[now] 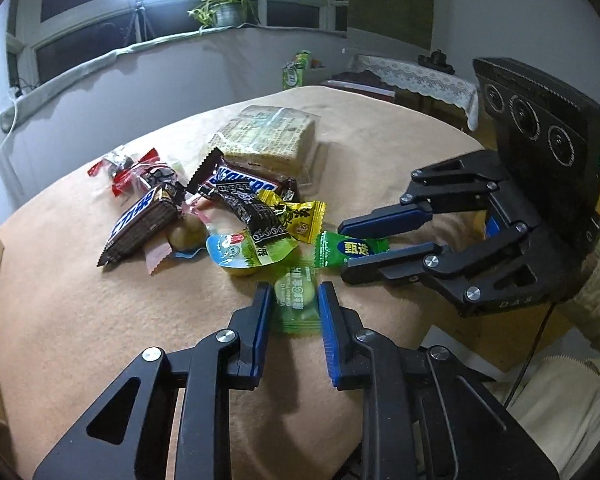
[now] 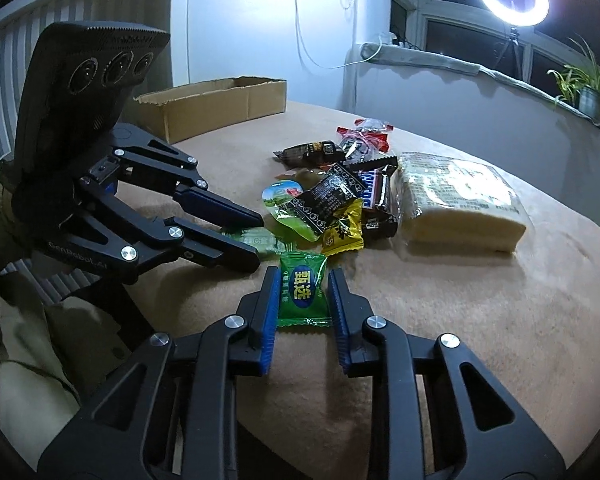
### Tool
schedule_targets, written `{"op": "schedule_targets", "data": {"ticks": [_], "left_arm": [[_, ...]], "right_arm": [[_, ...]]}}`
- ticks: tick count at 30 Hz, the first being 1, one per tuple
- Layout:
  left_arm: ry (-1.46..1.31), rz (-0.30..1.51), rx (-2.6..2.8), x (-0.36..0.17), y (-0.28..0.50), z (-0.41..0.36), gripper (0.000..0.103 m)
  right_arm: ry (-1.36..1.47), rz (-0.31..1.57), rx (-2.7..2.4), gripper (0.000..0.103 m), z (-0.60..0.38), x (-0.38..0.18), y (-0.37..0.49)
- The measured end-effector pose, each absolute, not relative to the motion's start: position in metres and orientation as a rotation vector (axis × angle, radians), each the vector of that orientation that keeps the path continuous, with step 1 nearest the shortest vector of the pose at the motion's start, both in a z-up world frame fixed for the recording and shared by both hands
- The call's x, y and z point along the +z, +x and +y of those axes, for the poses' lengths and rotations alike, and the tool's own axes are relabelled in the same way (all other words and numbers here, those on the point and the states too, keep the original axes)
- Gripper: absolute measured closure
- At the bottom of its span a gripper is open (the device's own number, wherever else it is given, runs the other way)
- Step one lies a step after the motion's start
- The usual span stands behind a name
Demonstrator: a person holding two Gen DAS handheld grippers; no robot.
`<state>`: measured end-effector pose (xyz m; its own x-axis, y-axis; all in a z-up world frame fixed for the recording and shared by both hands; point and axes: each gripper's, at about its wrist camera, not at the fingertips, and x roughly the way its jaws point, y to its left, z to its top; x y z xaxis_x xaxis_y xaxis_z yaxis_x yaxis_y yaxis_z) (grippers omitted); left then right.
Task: Organize snacks
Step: 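Grasp the light green candy packet with the left tool while the right tool grasps the green packet, then carry both green packets to the cardboard box and open both tools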
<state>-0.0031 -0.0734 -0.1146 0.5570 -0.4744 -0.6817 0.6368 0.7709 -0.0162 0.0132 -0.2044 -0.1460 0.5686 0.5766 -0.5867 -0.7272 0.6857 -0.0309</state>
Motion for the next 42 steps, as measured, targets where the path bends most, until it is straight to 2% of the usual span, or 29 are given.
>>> {"op": "schedule_targets", "data": {"ticks": [11,19,32,42], "left_arm": [[0.163,0.688,-0.603,-0.104,-0.018,-0.049,0.081],[0.082,0.639,-0.479,-0.085,-0.023,-0.004,0.081],[-0.012,0.521,-0.254,-0.037,-0.021,0.090,0.081],[-0.072,0.514,-0.036,-0.042,-0.017,0.168,0.081]], "right_arm": [[-0.221,0.560,0.711,0.078,-0.206,-0.128,0.009],[-0.192,0.527,0.693,0.078,-0.174,-0.102,0.015],[-0.203,0.504,0.780,0.078,-0.056,-0.058,0.044],[-0.218,0.521,0.884,0.078,0.051,-0.046,0.075]]}}
